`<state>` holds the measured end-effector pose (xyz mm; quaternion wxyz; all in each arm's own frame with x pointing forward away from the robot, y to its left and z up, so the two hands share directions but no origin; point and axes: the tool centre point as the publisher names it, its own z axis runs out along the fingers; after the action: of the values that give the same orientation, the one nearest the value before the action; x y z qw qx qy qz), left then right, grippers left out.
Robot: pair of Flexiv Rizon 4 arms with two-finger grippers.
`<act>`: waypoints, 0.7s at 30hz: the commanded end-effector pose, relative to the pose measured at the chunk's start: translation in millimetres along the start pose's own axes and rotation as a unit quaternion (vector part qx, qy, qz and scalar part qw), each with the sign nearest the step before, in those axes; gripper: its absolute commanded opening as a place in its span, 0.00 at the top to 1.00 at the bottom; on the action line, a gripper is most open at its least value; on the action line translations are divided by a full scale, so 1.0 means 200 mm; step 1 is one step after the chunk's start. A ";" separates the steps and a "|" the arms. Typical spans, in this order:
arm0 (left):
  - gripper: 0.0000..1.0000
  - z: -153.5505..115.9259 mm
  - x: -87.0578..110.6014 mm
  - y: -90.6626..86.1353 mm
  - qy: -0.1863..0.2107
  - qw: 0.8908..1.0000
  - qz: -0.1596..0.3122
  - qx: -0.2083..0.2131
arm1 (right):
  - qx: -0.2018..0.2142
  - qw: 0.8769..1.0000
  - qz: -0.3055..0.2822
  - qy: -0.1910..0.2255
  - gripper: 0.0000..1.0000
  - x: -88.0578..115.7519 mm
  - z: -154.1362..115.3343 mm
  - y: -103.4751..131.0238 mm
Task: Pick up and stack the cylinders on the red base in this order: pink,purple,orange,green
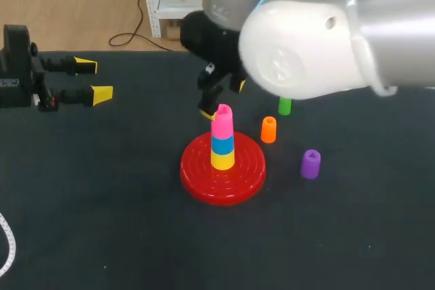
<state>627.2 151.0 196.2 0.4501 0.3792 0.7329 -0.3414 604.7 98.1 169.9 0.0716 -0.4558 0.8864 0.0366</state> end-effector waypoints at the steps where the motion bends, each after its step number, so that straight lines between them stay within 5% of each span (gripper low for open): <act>1: 0.00 0.01 0.01 0.00 -0.004 1.000 0.001 -0.001 | 0.007 0.999 0.013 -0.031 0.00 0.10 -0.09 -0.03; 9: 0.00 0.01 0.01 0.00 -0.004 1.000 0.001 -0.001 | 0.017 0.998 0.045 -0.028 0.00 0.27 -0.10 -0.11; 21: 0.00 0.01 0.01 0.00 -0.004 1.000 0.001 -0.001 | 0.018 0.995 0.101 0.004 0.00 0.72 0.06 -0.15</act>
<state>627.3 151.0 196.2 0.4501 0.3792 0.7329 -0.3414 559.8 -19.5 142.8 0.0177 -0.3697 0.9290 0.0057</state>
